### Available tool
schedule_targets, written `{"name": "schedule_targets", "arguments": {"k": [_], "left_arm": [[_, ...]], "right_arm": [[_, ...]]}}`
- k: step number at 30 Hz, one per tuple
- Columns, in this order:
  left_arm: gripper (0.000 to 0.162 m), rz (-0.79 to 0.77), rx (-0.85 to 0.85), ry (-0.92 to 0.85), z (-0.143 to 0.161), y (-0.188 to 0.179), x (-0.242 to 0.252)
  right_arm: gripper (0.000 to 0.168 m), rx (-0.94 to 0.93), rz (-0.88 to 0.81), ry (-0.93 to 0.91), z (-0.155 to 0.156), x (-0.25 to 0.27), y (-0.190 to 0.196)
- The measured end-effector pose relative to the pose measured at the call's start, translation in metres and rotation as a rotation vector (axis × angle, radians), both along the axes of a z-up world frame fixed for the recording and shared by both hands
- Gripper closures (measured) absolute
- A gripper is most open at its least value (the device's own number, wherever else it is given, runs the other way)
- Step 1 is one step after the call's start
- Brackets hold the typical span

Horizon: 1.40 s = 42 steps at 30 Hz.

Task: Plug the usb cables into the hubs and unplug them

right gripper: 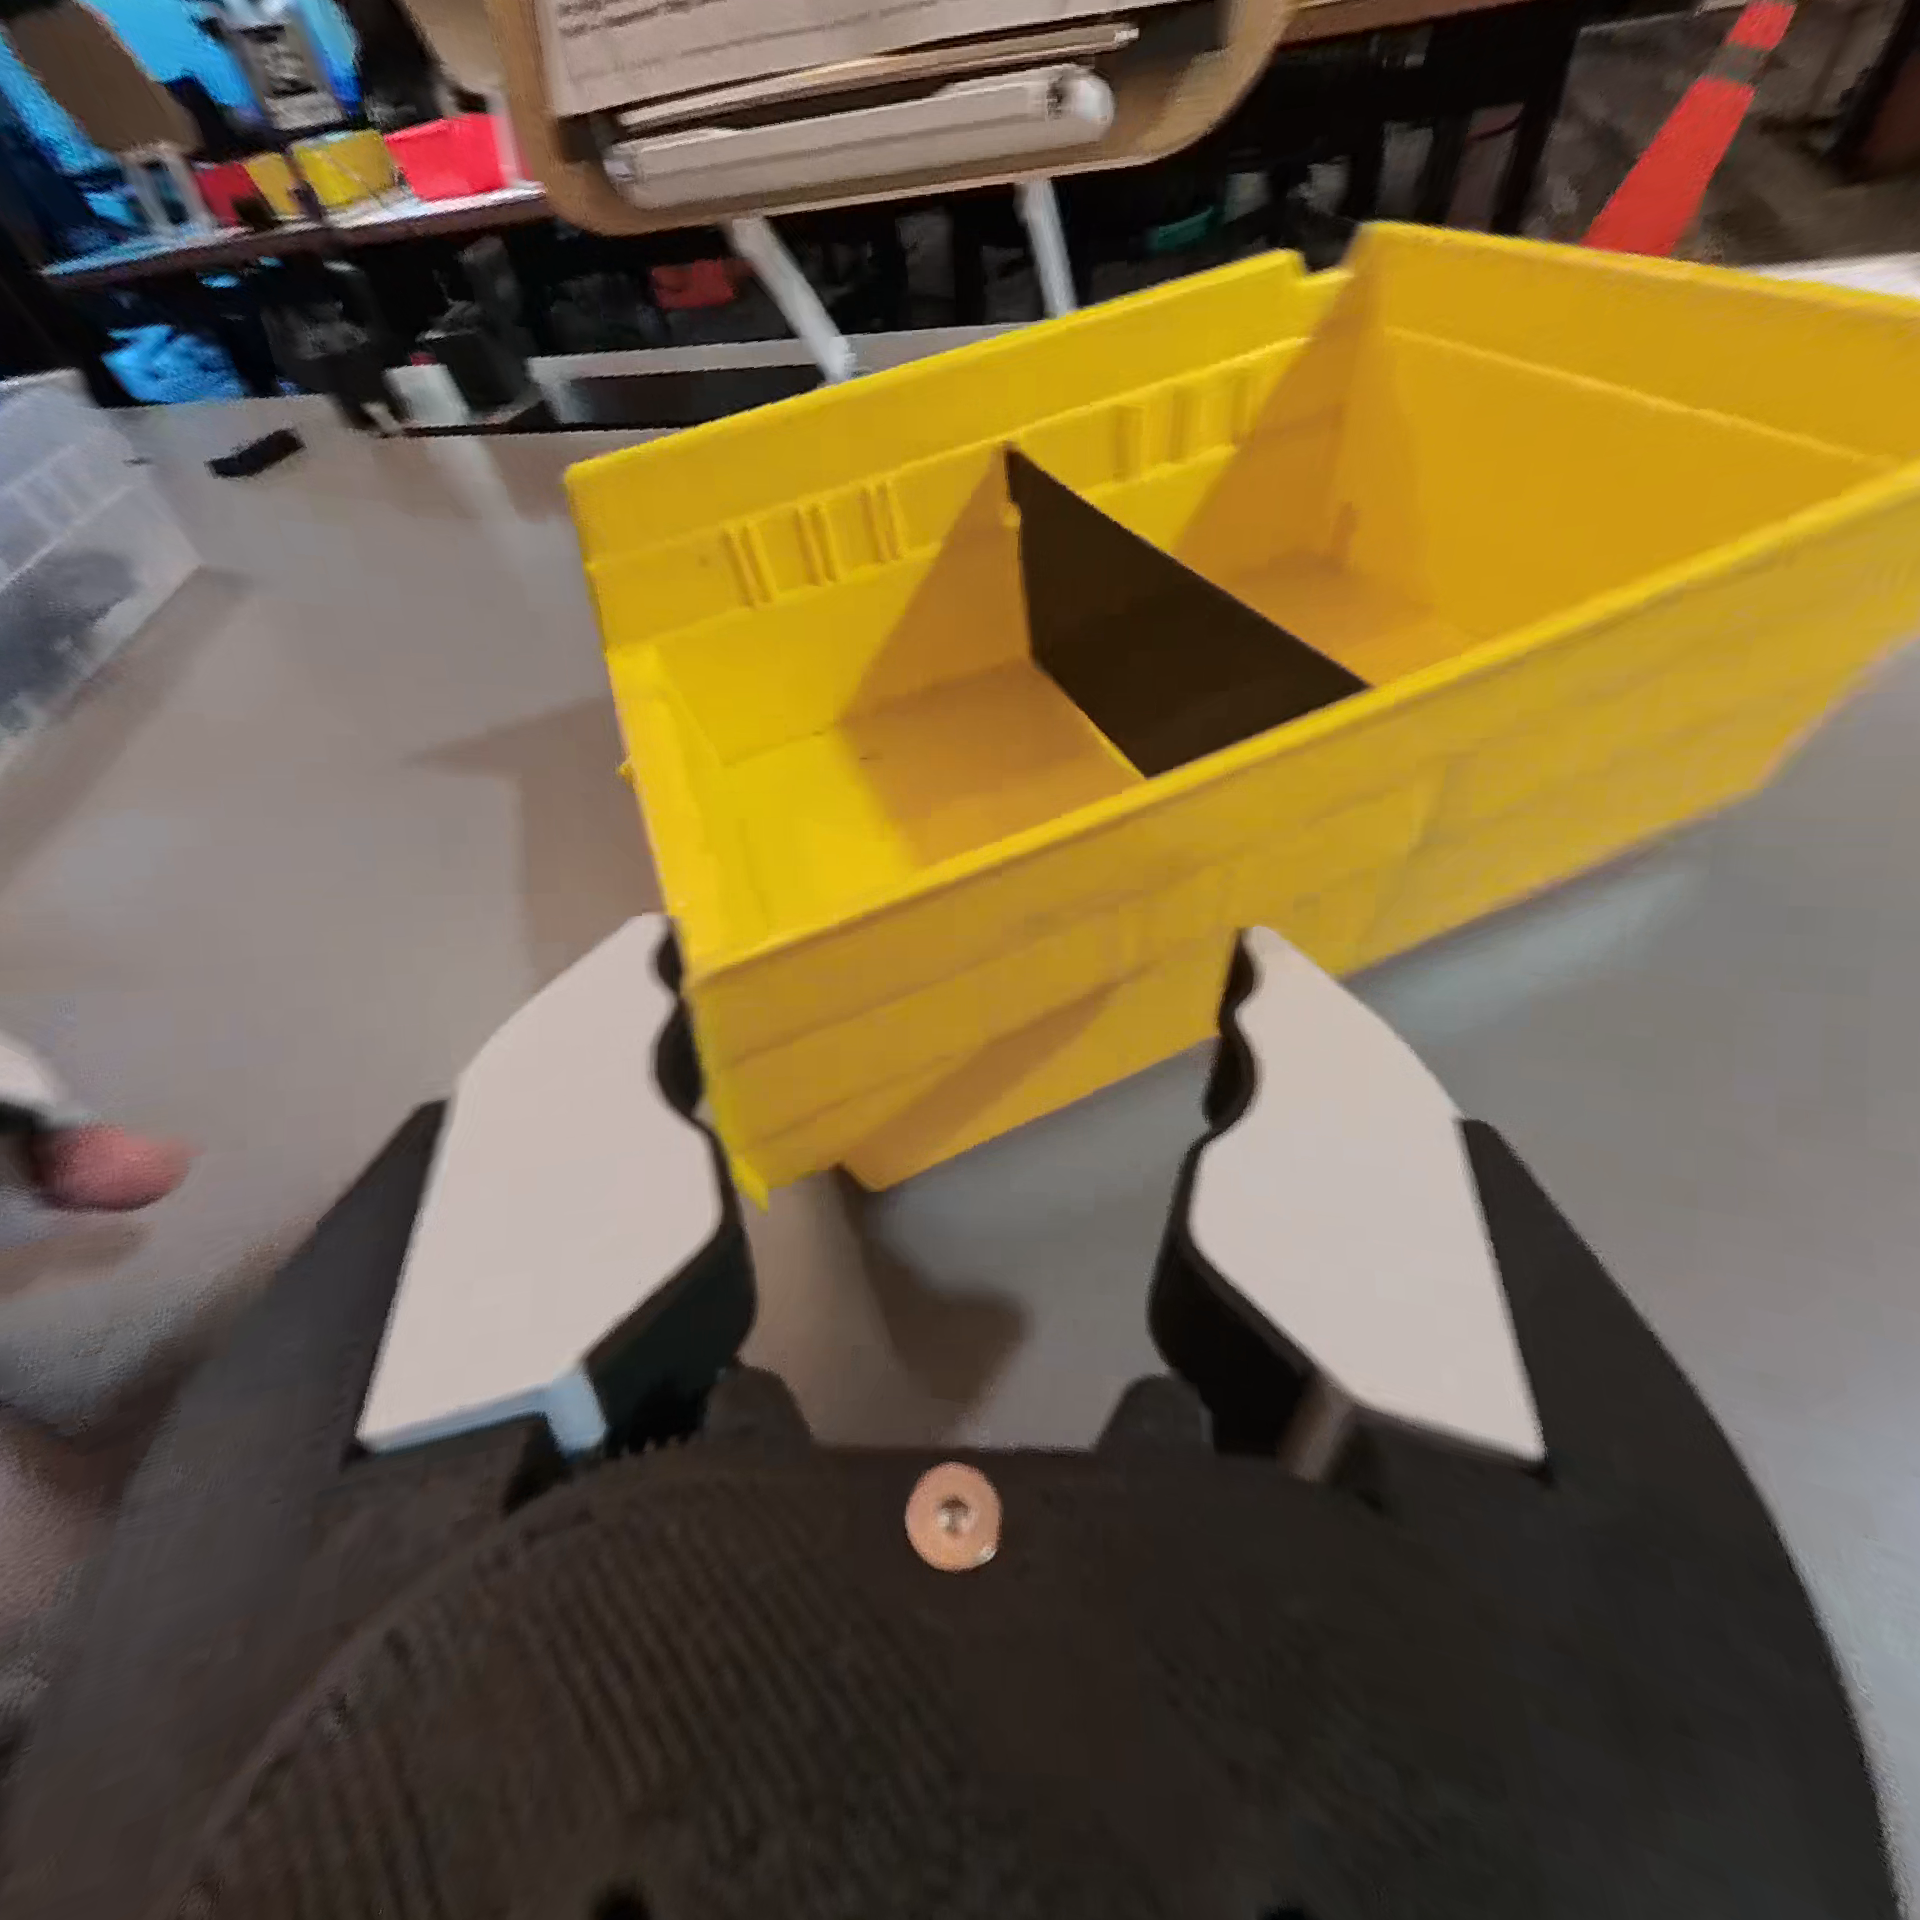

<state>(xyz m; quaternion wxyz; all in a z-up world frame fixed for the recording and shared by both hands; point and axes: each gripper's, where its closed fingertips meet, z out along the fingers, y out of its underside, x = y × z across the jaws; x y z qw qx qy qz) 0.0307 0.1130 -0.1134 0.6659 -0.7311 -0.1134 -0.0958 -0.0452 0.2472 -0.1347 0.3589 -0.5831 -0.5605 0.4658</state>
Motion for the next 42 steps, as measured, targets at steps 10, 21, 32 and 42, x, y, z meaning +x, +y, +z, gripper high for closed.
{"name": "schedule_targets", "arguments": {"k": [10, 21, 32, 42], "left_arm": [[0.127, 0.005, 0.028, -0.072, 0.002, -0.003, -0.004], [0.131, 0.006, 0.024, -0.11, -0.002, -0.005, -0.009], [0.132, 0.014, 0.019, -0.152, -0.006, -0.007, -0.014], [0.132, 0.028, 0.021, -0.188, -0.008, -0.008, -0.019]], "right_arm": [[0.16, -0.034, -0.133, -0.044, -0.003, -0.024, 0.151], [0.165, -0.061, -0.168, -0.028, -0.002, 0.036, 0.249], [0.165, -0.133, -0.281, 0.011, -0.002, 0.071, 0.296], [0.165, -0.127, -0.344, -0.003, -0.003, 0.078, 0.297]]}}
